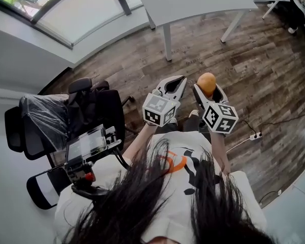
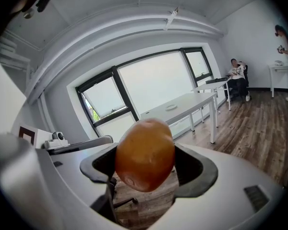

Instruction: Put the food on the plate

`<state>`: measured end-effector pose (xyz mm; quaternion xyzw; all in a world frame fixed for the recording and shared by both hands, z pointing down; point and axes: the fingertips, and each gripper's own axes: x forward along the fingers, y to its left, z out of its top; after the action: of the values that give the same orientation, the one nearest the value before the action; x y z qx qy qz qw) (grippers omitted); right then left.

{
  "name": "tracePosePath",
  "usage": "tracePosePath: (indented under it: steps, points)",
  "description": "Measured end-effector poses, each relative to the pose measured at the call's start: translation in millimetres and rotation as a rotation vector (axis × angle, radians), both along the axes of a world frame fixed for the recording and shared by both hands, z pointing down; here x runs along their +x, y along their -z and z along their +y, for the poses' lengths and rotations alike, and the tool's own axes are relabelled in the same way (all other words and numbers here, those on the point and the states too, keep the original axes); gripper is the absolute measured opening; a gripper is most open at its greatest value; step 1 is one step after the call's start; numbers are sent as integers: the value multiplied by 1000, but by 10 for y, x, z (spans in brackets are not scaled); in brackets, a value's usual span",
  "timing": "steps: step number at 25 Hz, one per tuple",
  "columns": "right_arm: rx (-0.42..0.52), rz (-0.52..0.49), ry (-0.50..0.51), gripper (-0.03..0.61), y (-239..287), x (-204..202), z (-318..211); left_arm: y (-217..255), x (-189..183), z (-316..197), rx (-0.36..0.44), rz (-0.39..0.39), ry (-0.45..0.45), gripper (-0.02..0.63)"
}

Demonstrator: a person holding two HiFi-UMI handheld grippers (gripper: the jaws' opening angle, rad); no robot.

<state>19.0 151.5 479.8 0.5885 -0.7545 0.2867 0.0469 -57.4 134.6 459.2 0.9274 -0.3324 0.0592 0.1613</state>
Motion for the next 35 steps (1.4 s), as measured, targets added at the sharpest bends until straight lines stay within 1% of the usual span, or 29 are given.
tracePosePath:
  steps: [6,11,17,19,21,24,28,35]
  points:
    - [-7,-7,-2,360,-24,54,-235,-67,52,-199,-15,-8,-7,6]
    - [-29,-31,13,360,-78,324,-813,-108,290,-747,-41,-28,16,6]
    - [-4,-20,38,360,-88,316,-1010,-141,246,-918,-24,-30,47,6]
    - [-4,-9,52,360,-95,378,-1128,-133,306,-1042,-20,-23,59,6]
    - [-9,-5,66,360,-94,535,-1368,-127,472,-1290,-23,-24,69,6]
    - [-10,-7,81,360,-53,848,-1783,-88,816,-1686,-26,-25,74,6]
    - [5,-8,102,360,18,1167,-2227,-24,1181,-2070,-13,-29,75,6]
    - [13,-21,164,360,1,1468,-2819,2,1511,-2630,1,-42,122,6]
